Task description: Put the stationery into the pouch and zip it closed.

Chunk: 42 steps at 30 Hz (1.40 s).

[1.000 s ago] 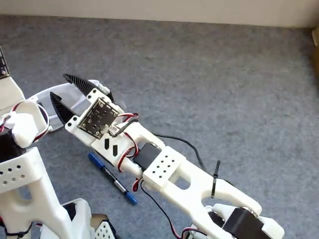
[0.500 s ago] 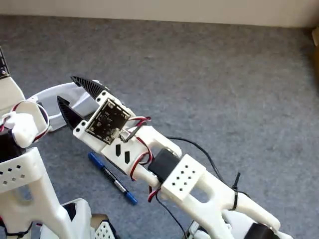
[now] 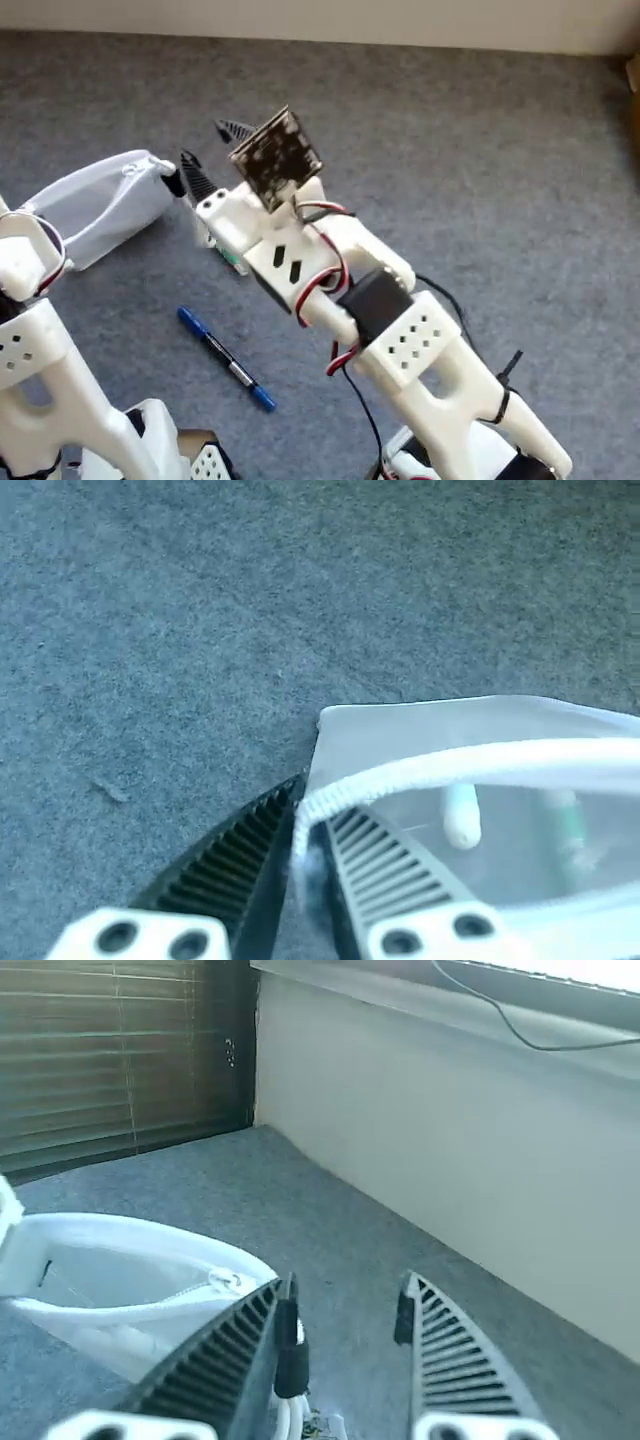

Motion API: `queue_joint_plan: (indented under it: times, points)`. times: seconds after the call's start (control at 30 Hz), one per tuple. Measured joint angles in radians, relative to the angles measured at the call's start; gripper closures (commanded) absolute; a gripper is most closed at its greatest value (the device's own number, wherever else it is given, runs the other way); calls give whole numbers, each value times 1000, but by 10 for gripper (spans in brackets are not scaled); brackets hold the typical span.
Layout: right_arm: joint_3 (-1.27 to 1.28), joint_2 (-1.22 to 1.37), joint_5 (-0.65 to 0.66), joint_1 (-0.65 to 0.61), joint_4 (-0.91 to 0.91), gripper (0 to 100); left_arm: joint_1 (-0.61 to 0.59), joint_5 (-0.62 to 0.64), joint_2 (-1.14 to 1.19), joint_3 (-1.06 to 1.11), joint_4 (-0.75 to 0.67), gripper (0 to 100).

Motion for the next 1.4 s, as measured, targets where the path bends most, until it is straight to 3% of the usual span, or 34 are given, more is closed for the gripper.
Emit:
queue_joint_plan:
  times: [0.37,0.57,0.93,1.4]
  points:
    - [-137,0,-15,0,313,842,-9,0,0,0,0,992]
    - [49,0,-92,-25,384,842,-9,0,0,0,0,992]
    - [394,21,-115,-186,132,842,-9,0,0,0,0,993]
    - [345,563,-115,-239,-81,842,-9,0,0,0,0,993]
